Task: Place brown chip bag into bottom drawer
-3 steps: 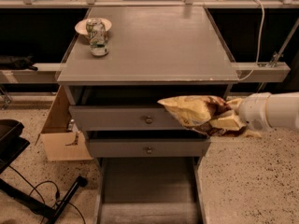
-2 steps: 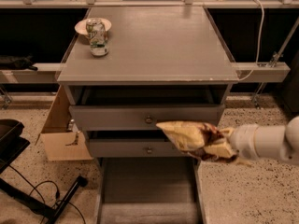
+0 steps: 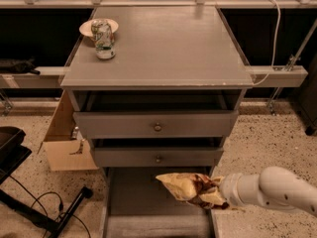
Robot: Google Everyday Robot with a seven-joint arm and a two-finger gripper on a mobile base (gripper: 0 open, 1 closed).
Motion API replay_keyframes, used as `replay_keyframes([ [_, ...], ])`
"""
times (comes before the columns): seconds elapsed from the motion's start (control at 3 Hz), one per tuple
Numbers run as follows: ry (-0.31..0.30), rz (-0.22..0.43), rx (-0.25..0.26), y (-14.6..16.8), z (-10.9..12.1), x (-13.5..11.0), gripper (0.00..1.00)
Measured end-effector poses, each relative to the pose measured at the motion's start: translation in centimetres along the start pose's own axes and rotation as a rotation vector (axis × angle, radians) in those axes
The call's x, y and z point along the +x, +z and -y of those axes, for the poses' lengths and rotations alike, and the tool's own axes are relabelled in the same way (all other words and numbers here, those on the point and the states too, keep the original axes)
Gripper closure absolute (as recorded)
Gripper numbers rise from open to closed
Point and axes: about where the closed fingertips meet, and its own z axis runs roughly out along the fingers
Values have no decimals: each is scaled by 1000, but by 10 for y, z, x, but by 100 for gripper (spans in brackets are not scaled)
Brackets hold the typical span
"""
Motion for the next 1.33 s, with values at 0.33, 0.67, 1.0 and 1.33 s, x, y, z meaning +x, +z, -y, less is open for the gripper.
replay_keyframes([
  [0.33, 15, -77, -47, 51, -8, 45, 100],
  [0.67, 15, -77, -47, 51, -8, 45, 100],
  [1.0, 5, -128, -66, 108, 0, 62, 100],
  [1.33, 8, -173, -86, 180, 11, 90, 100],
])
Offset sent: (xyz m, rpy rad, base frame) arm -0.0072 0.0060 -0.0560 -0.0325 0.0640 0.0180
